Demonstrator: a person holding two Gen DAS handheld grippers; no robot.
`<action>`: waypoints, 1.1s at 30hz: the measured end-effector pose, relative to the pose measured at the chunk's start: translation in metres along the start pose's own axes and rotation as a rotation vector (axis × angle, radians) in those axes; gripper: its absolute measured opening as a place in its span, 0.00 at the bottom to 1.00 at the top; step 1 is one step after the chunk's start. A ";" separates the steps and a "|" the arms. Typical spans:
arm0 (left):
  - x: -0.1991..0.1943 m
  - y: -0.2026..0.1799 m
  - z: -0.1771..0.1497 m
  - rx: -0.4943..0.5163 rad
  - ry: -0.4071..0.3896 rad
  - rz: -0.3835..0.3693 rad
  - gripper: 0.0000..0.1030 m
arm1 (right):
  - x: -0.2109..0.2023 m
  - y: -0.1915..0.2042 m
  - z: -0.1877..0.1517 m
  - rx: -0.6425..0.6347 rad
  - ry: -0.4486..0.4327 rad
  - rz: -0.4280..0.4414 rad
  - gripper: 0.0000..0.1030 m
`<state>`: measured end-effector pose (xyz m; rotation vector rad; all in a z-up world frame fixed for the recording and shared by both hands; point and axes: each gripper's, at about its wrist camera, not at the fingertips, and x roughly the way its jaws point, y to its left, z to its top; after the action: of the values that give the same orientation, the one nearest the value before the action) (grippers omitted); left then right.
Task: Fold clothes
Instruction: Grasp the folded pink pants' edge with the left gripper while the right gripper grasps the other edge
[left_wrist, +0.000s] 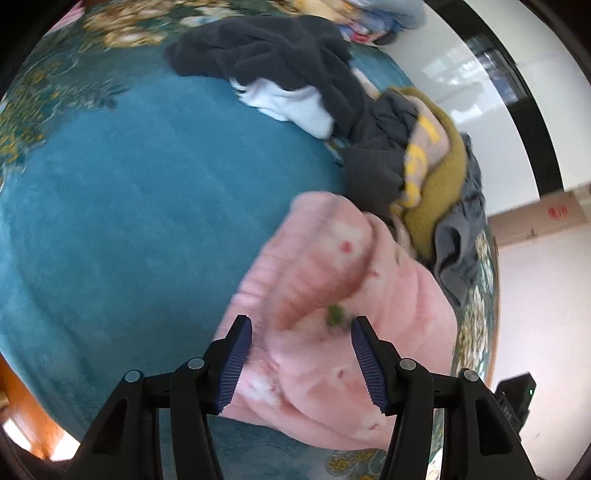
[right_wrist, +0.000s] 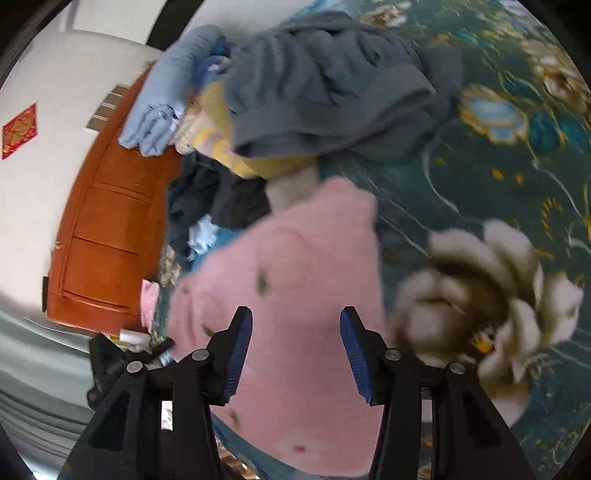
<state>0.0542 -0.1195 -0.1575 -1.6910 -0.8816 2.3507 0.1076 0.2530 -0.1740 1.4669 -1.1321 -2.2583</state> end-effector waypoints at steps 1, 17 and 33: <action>0.002 -0.003 -0.002 0.033 0.006 0.046 0.58 | 0.003 -0.002 -0.002 -0.001 0.012 -0.008 0.62; -0.010 -0.009 -0.005 0.124 -0.065 0.057 0.67 | 0.022 -0.019 -0.014 -0.007 0.032 -0.025 0.75; 0.033 -0.054 0.018 0.279 0.013 0.067 0.66 | 0.067 0.075 0.025 -0.334 0.002 -0.095 0.75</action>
<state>0.0133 -0.0677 -0.1534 -1.6414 -0.4732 2.3684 0.0381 0.1774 -0.1622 1.4109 -0.6530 -2.3646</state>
